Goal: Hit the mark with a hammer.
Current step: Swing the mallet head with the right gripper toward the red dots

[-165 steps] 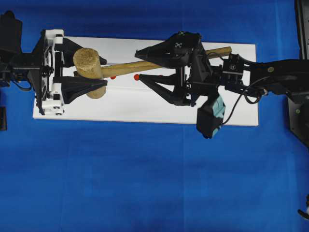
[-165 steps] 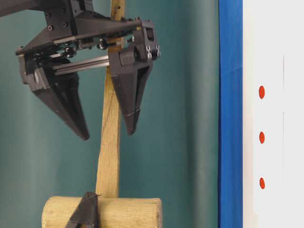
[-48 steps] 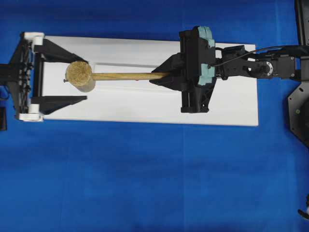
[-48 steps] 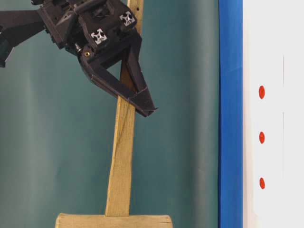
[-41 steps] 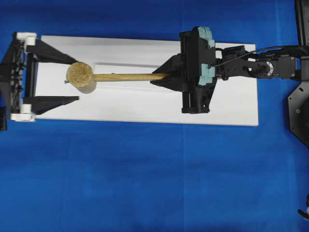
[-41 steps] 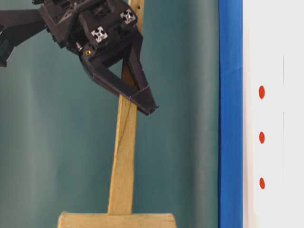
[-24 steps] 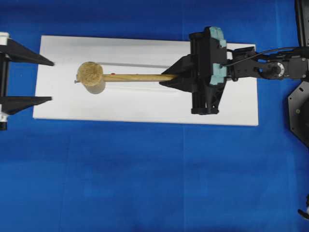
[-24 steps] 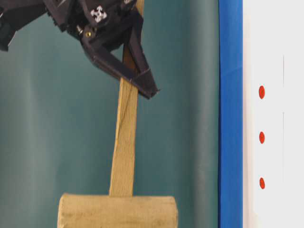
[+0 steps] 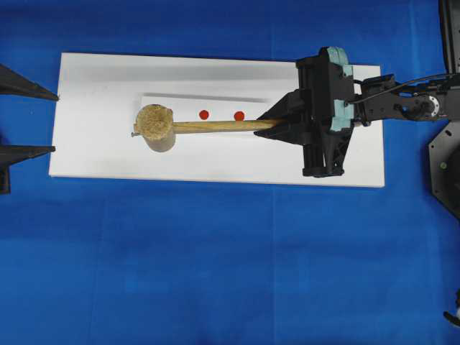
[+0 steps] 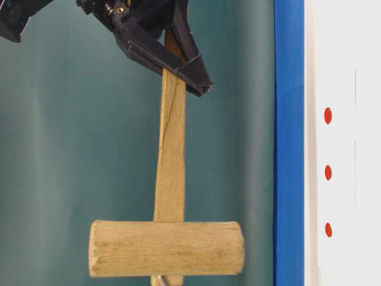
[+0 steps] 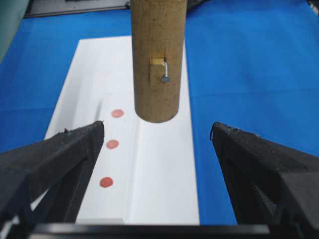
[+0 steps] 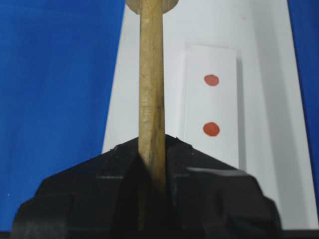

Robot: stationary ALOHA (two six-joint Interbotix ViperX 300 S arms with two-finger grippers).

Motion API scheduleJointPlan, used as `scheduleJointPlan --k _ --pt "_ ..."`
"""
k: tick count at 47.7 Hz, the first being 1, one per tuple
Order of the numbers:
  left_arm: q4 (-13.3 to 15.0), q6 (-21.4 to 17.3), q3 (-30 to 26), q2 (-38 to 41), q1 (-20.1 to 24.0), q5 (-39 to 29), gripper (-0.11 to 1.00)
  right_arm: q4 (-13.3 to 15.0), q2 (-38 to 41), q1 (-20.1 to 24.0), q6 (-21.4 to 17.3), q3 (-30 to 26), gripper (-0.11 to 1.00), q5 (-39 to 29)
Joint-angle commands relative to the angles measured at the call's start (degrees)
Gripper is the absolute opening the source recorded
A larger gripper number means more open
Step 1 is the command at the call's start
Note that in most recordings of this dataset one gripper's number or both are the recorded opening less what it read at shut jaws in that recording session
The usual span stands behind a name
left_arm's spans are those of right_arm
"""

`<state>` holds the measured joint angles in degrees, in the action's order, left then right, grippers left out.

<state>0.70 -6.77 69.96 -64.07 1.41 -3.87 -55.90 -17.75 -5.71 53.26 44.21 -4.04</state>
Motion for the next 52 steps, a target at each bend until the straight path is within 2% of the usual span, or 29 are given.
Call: scheduleJointPlan --k 1,16,38,43,47,52 --pt "0.09 0.00 -0.62 0.35 0.00 0.26 0.86 -0.26 -0.97 0.00 -0.09 -0.97 0.02 0.35" --pt "0.09 0.09 -0.62 0.35 0.00 0.26 0.86 -0.26 0.70 -1.58 0.00 -1.93 0.02 7.21" --pt "0.09 0.09 -0.62 0.35 0.00 0.26 0.86 -0.26 2.37 -2.55 0.09 -1.93 0.02 7.73" --pt "0.00 0.09 -0.62 0.44 0.00 0.26 0.86 -0.26 6.06 -2.72 0.00 -1.49 0.02 7.73" --pt "0.00 0.00 -0.62 0.44 0.00 0.26 0.86 -0.35 12.22 -2.81 -0.09 -1.85 0.02 7.73" --pt "0.09 0.09 -0.53 0.44 0.00 0.35 0.86 -2.11 17.93 -2.99 0.00 -2.46 0.02 7.56"
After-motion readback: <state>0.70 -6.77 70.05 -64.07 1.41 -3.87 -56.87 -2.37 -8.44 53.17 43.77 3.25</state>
